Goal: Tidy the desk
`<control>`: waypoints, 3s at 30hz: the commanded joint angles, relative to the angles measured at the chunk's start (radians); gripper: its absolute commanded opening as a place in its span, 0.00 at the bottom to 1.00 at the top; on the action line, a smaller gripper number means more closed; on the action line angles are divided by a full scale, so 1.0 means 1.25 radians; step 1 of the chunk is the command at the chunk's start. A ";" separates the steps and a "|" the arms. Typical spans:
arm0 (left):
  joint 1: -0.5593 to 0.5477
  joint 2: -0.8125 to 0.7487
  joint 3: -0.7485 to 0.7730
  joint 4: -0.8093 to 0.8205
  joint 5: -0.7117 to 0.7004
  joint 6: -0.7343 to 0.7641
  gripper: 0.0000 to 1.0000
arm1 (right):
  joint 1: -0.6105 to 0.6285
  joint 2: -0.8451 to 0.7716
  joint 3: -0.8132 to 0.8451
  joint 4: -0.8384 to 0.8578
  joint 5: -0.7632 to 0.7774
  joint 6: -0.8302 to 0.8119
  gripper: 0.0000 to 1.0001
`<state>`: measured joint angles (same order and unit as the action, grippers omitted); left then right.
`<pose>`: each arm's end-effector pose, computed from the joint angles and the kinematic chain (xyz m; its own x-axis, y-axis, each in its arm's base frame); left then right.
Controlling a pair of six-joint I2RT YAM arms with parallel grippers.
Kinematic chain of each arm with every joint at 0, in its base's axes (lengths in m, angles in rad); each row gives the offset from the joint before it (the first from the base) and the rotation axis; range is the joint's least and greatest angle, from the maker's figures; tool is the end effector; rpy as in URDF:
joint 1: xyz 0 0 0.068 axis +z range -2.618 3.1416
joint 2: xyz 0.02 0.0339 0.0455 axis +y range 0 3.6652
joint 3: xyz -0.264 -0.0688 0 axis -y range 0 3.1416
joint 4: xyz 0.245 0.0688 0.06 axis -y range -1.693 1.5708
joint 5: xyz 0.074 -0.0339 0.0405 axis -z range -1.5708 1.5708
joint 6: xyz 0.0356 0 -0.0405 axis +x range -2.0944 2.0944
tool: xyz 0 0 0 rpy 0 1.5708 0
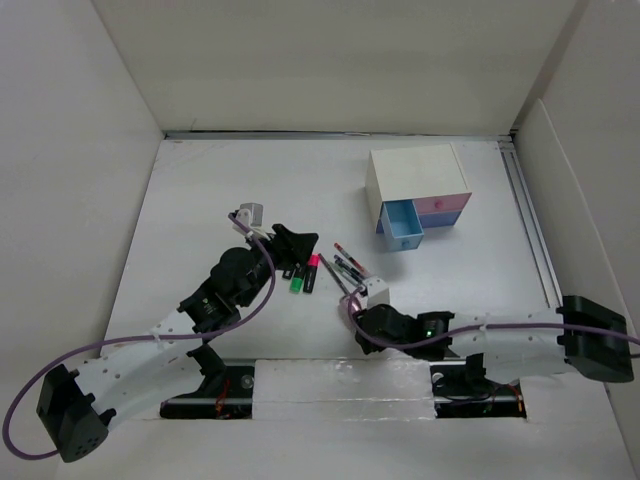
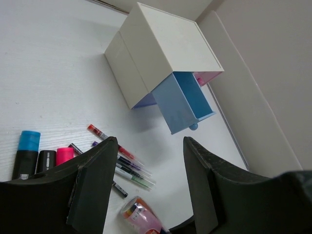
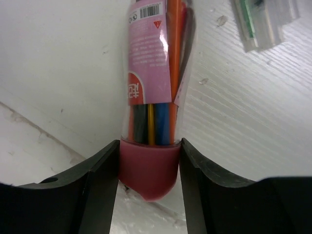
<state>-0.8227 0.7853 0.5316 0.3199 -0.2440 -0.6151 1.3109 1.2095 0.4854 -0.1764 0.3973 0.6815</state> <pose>0.1382 -0.1362 0.3039 -0.2791 -0.5225 -0.8057 0.4730 0.6554 -0.5888 0.0689 0.2055 0.1594 -0.6789 -0.2925 -0.6735 -0.5173 0.8415 0.1559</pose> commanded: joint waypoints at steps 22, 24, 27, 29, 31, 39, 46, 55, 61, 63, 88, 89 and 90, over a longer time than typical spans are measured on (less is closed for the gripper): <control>0.002 0.014 -0.029 0.123 0.085 0.025 0.51 | -0.288 -0.203 0.635 -0.427 0.147 -0.403 0.21; 0.002 0.014 -0.034 0.126 0.092 0.026 0.51 | -0.380 -0.177 0.652 -0.422 0.096 -0.437 0.20; 0.002 0.007 -0.047 0.140 0.108 0.026 0.51 | -0.464 -0.165 0.645 -0.398 0.038 -0.460 0.19; 0.002 0.007 -0.055 0.152 0.115 0.028 0.51 | -0.501 -0.149 0.633 -0.379 -0.002 -0.467 0.19; 0.002 0.005 -0.057 0.155 0.119 0.029 0.51 | -0.525 -0.131 0.627 -0.374 -0.042 -0.472 0.18; 0.002 -0.007 -0.074 0.163 0.126 0.040 0.51 | -0.586 -0.094 0.566 -0.330 -0.113 -0.473 0.18; 0.002 -0.010 -0.079 0.164 0.124 0.043 0.51 | -0.605 -0.053 0.544 -0.309 -0.129 -0.475 0.17; 0.002 -0.004 -0.082 0.169 0.128 0.043 0.51 | -0.628 0.009 0.541 -0.285 -0.130 -0.483 0.16; 0.002 -0.008 -0.083 0.171 0.129 0.044 0.51 | -0.643 0.052 0.532 -0.249 -0.124 -0.478 0.15; 0.002 -0.010 -0.084 0.171 0.128 0.044 0.51 | -0.643 0.064 0.522 -0.231 -0.117 -0.474 0.15; 0.002 0.016 -0.098 0.213 0.156 0.028 0.51 | -0.508 0.025 0.399 -0.001 0.196 -0.408 0.70; 0.002 0.016 -0.098 0.213 0.156 0.028 0.51 | -0.508 0.025 0.400 -0.001 0.196 -0.408 0.70; 0.002 0.021 -0.098 0.215 0.157 0.028 0.51 | -0.508 0.003 0.406 -0.013 0.201 -0.411 0.70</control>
<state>-0.8227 0.8074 0.4171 0.5213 -0.0631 -0.5777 0.6659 1.2819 0.9363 -0.1822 0.5957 0.1783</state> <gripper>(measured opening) 0.513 0.696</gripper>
